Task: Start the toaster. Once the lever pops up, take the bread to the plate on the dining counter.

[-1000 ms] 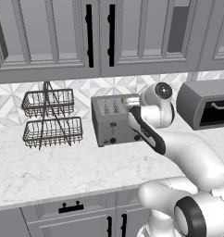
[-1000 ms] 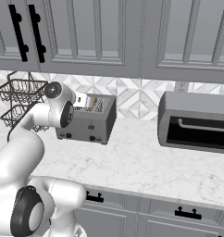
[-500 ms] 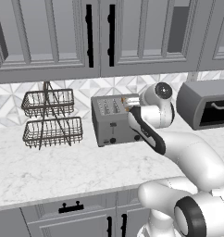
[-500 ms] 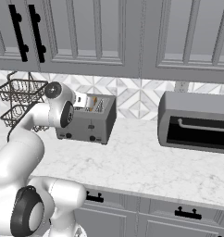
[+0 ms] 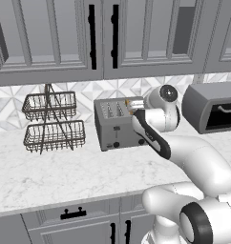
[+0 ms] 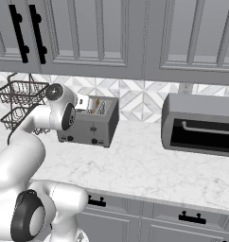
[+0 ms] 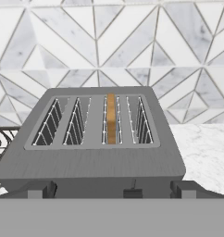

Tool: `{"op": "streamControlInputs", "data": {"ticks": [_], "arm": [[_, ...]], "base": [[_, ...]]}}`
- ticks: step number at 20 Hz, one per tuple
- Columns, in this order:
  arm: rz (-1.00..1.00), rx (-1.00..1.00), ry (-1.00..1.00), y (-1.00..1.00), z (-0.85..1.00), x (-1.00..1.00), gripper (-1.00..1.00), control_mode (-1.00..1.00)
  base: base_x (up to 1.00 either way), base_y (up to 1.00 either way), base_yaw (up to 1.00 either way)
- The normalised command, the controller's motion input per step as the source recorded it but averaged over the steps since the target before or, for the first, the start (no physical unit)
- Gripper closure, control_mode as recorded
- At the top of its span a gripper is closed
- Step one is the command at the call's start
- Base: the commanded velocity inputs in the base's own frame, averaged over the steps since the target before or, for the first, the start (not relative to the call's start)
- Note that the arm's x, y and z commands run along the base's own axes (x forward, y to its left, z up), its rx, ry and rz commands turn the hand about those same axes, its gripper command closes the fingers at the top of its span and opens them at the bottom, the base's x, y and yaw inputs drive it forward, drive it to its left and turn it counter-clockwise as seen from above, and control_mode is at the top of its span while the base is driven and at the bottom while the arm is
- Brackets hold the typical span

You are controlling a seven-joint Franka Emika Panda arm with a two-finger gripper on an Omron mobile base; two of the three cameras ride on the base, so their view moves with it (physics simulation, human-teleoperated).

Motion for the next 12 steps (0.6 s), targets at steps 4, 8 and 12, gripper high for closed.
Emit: {"op": "streamControlInputs", "data": {"ticks": [4, 8, 12], "arm": [[0.00, 0.00, 0.00, 0.00, 0.00, 0.00, -1.00, -1.00], [0.00, 0.00, 0.00, 0.00, 0.00, 0.00, -1.00, -1.00], [0.00, 0.00, 0.00, 0.00, 0.00, 0.00, -1.00, -1.00]], "base": [[0.00, 0.00, 0.00], [0.00, 0.00, 0.00], [0.00, 0.00, 0.00]]}}
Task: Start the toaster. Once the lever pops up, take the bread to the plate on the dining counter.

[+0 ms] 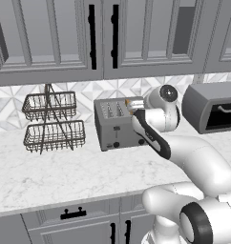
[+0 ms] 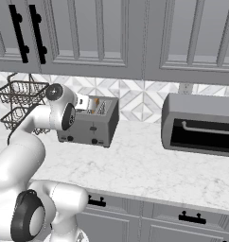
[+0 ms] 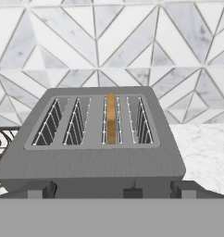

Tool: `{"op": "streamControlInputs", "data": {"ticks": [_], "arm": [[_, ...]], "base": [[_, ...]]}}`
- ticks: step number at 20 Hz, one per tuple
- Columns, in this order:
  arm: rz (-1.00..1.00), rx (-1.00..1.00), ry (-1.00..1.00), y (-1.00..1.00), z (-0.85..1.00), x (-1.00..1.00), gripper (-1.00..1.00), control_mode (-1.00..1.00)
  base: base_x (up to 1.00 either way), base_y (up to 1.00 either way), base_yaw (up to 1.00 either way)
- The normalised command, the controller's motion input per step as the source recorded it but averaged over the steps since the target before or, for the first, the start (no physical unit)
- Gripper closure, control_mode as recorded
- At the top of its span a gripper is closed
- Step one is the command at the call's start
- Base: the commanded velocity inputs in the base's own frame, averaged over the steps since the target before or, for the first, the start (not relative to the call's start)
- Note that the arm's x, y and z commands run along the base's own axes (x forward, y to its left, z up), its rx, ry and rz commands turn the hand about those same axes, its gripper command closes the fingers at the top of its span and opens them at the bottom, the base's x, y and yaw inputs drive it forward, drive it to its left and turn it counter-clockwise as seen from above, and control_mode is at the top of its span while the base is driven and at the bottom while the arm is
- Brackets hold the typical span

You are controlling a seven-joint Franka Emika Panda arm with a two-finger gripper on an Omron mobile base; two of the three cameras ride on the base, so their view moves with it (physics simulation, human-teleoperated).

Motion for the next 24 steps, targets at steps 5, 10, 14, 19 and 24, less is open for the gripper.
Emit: {"op": "streamControlInputs", "data": {"ticks": [5, 10, 14, 19, 24], "arm": [[0.00, 0.00, 0.00, 0.00, 0.00, 0.00, -1.00, -1.00], [0.00, 0.00, 0.00, 0.00, 0.00, 0.00, -1.00, -1.00], [0.00, 0.00, 0.00, 0.00, 0.00, 0.00, -1.00, -1.00], [0.00, 0.00, 0.00, 0.00, 0.00, 0.00, -1.00, -1.00], [0.00, 0.00, 0.00, 0.00, 0.00, 0.00, -1.00, -1.00]], "base": [[0.00, 0.00, 0.00], [0.00, 0.00, 0.00], [0.00, 0.00, 0.00], [0.00, 0.00, 0.00], [0.00, 0.00, 0.00]]}}
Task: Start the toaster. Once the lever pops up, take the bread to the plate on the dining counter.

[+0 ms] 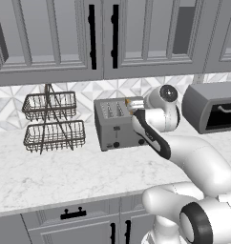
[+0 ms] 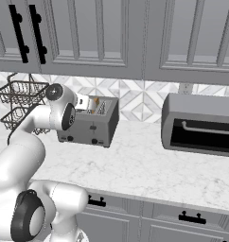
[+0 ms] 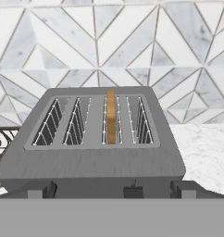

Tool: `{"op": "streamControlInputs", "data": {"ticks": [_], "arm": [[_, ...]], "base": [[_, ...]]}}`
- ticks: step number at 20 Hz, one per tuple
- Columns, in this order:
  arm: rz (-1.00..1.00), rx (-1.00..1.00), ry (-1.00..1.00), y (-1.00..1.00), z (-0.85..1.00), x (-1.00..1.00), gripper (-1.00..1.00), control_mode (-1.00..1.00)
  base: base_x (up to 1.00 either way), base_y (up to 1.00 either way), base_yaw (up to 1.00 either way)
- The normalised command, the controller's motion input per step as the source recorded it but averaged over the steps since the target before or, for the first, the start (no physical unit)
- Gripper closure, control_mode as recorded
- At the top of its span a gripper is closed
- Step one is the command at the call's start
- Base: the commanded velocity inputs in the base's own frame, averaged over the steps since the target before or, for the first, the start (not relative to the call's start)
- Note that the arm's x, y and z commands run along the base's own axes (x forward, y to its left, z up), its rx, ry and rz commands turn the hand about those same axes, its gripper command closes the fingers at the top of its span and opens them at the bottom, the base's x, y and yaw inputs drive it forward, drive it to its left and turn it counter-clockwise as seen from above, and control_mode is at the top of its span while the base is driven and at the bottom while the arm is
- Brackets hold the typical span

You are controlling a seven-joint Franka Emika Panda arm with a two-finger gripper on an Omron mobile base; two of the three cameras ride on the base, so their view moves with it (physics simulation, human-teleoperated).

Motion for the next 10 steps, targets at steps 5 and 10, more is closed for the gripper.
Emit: {"op": "streamControlInputs", "data": {"ticks": [5, 10], "arm": [[0.00, 0.00, 0.00, 0.00, 0.00, 0.00, -1.00, -1.00], [0.00, 0.00, 0.00, 0.00, 0.00, 0.00, -1.00, -1.00]], "base": [[0.00, 0.00, 0.00], [0.00, 0.00, 0.00]]}}
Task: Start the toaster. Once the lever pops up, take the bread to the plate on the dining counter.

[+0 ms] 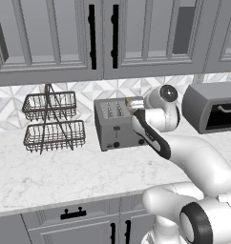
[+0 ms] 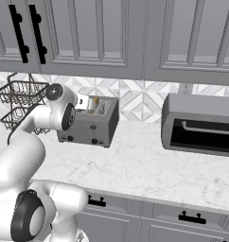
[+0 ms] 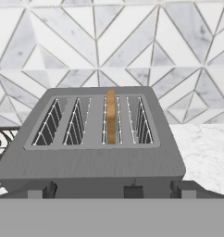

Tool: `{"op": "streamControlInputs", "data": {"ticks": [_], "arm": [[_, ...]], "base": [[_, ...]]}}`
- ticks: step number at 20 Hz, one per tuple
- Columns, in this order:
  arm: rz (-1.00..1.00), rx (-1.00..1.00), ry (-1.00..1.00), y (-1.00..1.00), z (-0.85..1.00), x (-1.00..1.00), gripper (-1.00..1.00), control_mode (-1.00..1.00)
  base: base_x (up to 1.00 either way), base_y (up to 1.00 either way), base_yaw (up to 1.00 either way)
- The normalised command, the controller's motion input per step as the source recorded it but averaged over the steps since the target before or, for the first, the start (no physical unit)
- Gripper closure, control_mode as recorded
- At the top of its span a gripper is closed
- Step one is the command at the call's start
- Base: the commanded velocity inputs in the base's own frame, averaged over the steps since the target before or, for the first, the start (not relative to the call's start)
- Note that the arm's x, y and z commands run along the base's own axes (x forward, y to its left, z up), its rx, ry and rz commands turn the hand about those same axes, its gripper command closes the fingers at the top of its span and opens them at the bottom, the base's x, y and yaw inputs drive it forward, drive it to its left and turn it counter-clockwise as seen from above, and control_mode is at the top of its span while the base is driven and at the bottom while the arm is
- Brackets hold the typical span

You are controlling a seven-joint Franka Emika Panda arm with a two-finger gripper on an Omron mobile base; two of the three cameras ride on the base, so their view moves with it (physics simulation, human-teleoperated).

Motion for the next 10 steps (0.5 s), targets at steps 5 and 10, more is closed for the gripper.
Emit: {"op": "streamControlInputs", "data": {"ticks": [5, 10], "arm": [[0.00, 0.00, 0.00, 0.00, 0.00, 0.00, -1.00, -1.00], [0.00, 0.00, 0.00, 0.00, 0.00, 0.00, -1.00, -1.00]], "base": [[0.00, 0.00, 0.00], [0.00, 0.00, 0.00]]}}
